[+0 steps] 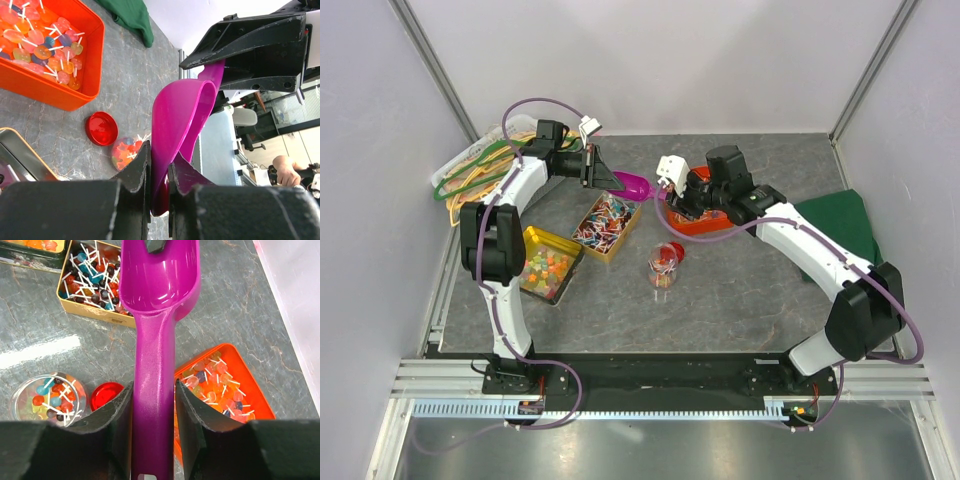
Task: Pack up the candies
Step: Adjust the spatula.
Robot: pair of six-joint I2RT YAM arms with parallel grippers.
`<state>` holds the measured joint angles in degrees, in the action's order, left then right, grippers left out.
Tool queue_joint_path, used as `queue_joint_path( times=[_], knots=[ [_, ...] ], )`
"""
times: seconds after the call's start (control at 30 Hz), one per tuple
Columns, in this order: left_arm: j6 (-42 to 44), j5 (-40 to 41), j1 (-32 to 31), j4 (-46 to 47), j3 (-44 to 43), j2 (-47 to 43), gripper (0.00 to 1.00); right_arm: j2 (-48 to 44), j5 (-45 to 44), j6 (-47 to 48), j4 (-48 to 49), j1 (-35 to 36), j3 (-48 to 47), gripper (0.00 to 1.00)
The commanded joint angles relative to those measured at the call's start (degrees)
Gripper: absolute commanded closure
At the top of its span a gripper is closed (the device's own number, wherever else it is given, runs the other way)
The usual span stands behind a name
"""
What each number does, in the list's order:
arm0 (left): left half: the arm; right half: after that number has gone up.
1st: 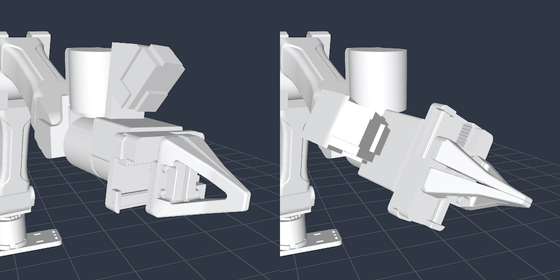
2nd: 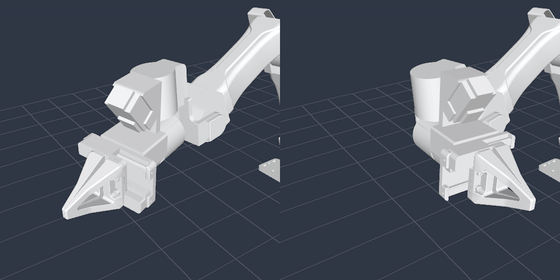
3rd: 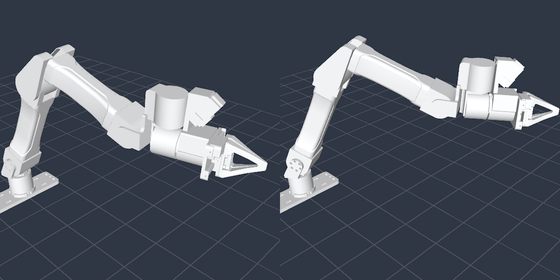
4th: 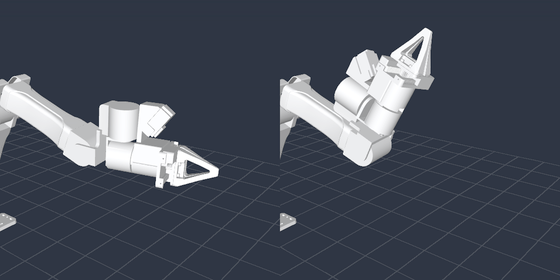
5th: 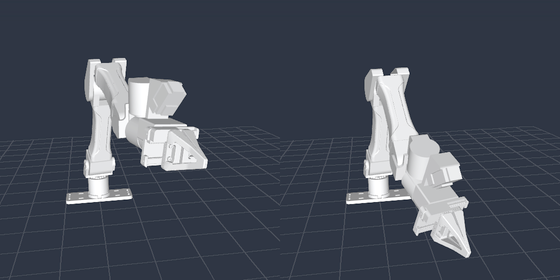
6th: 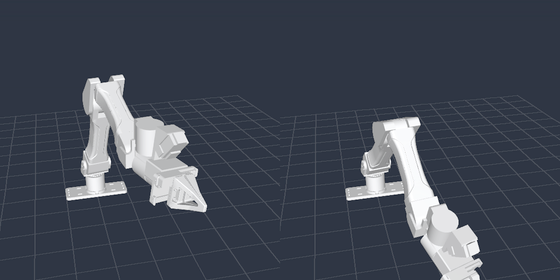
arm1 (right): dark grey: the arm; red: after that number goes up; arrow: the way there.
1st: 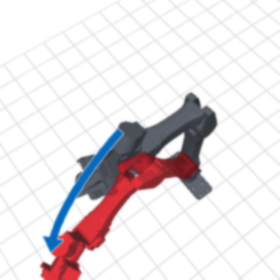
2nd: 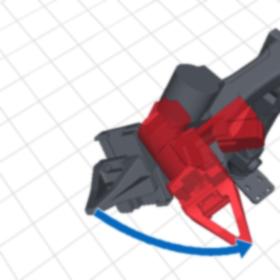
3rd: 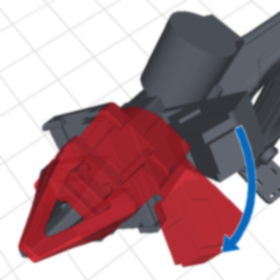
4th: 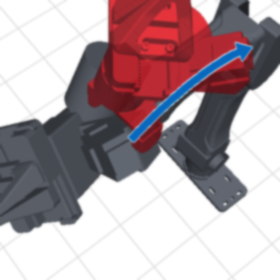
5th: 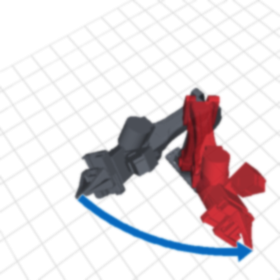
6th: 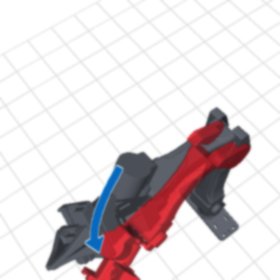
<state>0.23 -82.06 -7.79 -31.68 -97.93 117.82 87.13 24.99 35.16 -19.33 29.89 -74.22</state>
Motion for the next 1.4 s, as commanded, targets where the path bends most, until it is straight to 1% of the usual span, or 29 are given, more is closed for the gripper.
queue_joint_path(
  times=[0.0,0.1,0.2,0.33,0.4,0.43,0.47,0.5,0.53,0.77,0.87,0.97,1.0,1.1,1.13,1.17,1.27,1.3,1.37],
  knots=[
    [-1.28,-16.11,-0.56,0.48,-1.39,-0.57,0.98,0.32,1.11,-0.62,3.25,0.35,1.53,0.6],
    [-1.2,-16.2,-0.56,0.48,-1.65,-0.57,0.98,0.32,0.76,-0.79,3.25,0.35,1.62,0.62],
    [-1.2,-16.29,-0.56,0.48,-1.48,-0.49,0.98,0.06,-0.2,-0.44,3.25,0.35,1.79,0.6],
    [-1.2,-16.64,-0.56,0.48,-1.56,-0.49,0.98,-0.12,-0.12,-0.09,3.34,0.35,2.49,0.6],
    [-1.2,-16.64,-0.56,0.57,-1.74,-0.57,0.98,0.05,-0.12,-0.09,3.6,0.35,2.76,0.66],
    [-1.2,-16.81,-0.56,0.57,-1.74,-0.57,0.98,0.05,-0.12,-0.18,3.6,0.35,2.67,0.71],
    [-1.2,-16.82,-0.56,0.57,-1.65,-0.57,0.98,0.23,0.05,-0.35,3.6,0.35,2.59,0.89],
    [-1.2,-16.73,-0.56,0.57,-1.65,-0.57,0.98,0.23,0.23,-0.7,3.6,0.35,2.06,0.97],
    [-1.2,-16.64,-0.56,0.57,-1.56,-0.49,0.98,0.32,0.58,-0.96,3.6,0.35,1.88,1.0],
    [-1.28,-15.41,-0.56,0.57,-1.21,0.13,0.98,-0.65,1.99,-2.29,2.29,0.35,0.21,1.0],
    [-1.46,-14.44,-0.47,0.66,-1.39,0.57,0.88,-1.26,1.99,-1.93,1.58,0.34,0.04,1.0],
    [-1.9,-13.92,-0.47,0.66,-1.74,1.18,0.85,-1.7,3.13,-2.11,0.26,0.35,-1.28,1.0],
    [-1.99,-13.48,-0.56,0.66,-1.82,1.27,0.76,-1.62,3.04,-2.11,0.0,0.35,-1.46,1.0],
    [-2.16,-13.04,-0.38,0.74,-2.17,1.01,0.59,-1.0,1.21,-1.06,-1.41,0.35,-2.42,1.0],
    [-2.34,-13.04,-0.29,0.74,-2.26,0.75,0.57,-0.91,0.5,-0.1,-1.76,0.43,-2.51,1.0],
    [-2.43,-12.95,-0.12,0.74,-2.44,0.57,0.51,-0.91,-0.38,0.26,-1.85,0.35,-2.34,1.0],
    [-3.04,-12.51,0.67,0.66,-3.41,-0.13,0.4,-0.74,-0.91,1.75,-2.99,0.35,-2.08,1.0],
    [-3.13,-12.07,1.02,0.74,-3.84,-0.4,0.35,-0.65,-1.87,1.84,-3.25,0.43,-1.9,1.0],
    [-3.48,-11.63,2.16,0.66,-4.98,-0.92,0.29,-0.56,-3.19,2.98,-3.78,0.43,-1.9,1.0]
  ],
)
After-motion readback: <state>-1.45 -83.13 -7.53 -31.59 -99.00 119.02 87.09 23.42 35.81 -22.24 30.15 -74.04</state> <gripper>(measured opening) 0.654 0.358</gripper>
